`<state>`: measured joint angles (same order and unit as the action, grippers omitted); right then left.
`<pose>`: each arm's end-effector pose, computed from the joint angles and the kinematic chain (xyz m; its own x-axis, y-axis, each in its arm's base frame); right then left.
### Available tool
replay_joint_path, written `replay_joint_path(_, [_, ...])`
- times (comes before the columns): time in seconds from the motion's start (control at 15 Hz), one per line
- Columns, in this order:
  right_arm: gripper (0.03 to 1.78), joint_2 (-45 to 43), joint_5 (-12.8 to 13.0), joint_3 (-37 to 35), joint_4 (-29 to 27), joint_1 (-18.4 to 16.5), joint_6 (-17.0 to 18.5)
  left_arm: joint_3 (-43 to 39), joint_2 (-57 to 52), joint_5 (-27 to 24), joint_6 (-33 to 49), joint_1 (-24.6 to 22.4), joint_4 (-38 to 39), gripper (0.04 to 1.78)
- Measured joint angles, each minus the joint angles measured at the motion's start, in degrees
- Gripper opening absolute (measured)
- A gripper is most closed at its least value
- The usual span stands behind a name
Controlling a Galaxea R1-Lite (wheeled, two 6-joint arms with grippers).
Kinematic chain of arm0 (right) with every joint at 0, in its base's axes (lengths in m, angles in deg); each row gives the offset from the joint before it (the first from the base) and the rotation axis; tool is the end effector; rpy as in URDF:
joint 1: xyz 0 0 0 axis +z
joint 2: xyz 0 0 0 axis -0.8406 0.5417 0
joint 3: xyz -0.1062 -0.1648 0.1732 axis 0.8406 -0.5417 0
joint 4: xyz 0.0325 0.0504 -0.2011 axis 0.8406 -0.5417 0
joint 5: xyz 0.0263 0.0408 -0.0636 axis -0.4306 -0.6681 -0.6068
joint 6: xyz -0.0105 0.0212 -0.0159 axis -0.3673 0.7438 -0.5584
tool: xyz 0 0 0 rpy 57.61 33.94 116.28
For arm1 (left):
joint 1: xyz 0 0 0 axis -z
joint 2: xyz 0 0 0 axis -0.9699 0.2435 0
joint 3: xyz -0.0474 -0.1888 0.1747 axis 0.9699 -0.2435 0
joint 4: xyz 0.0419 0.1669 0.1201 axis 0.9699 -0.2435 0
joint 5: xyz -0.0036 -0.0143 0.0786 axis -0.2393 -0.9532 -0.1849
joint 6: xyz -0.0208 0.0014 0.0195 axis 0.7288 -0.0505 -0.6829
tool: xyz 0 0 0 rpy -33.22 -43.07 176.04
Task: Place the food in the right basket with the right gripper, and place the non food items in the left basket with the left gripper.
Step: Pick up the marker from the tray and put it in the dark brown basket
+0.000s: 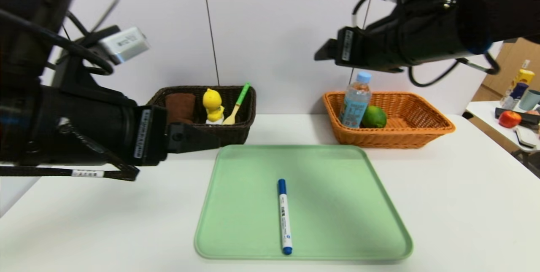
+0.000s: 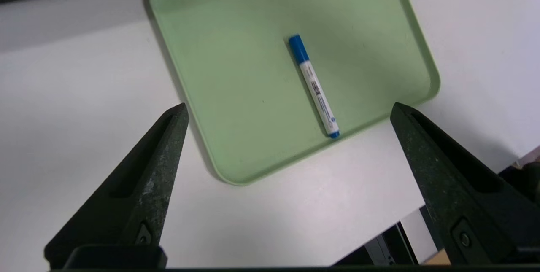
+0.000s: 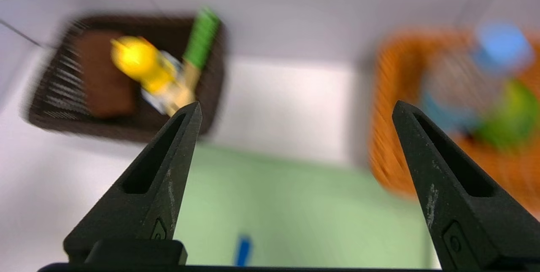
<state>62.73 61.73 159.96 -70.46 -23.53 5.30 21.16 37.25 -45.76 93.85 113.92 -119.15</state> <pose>0.2980 0.1889 0.2916 0.8747 0.2443 -0.4187 -0.1782 0.9653 0.1910 0.1882 -0.1470 0.2630 0.6511 -0.5039 -0.5676 0.3965 0.8635 -0.3117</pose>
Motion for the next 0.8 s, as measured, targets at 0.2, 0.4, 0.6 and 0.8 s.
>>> replay_joint_path(0.2, [1.61, -5.8, -1.3, -9.1, -10.9, -2.7, 5.0, 11.2, 10.8, 0.4, 4.8, 3.2, -11.0, 1.69])
replay_joint_path(0.4, [1.64, -10.2, -2.6, -21.5, -11.5, -4.4, 6.1, 23.3, 22.5, 0.7, 10.2, 5.8, -19.6, 1.69])
replay_joint_path(0.6, [1.67, -12.1, -3.2, -29.9, -9.0, -7.5, 6.4, 32.4, 33.1, 1.6, 14.9, 9.0, -26.7, 1.69])
replay_joint_path(0.8, [1.68, -12.3, -3.5, -35.9, -3.0, -10.2, 6.3, 35.6, 40.5, 6.4, 17.8, 13.5, -28.1, 1.69])
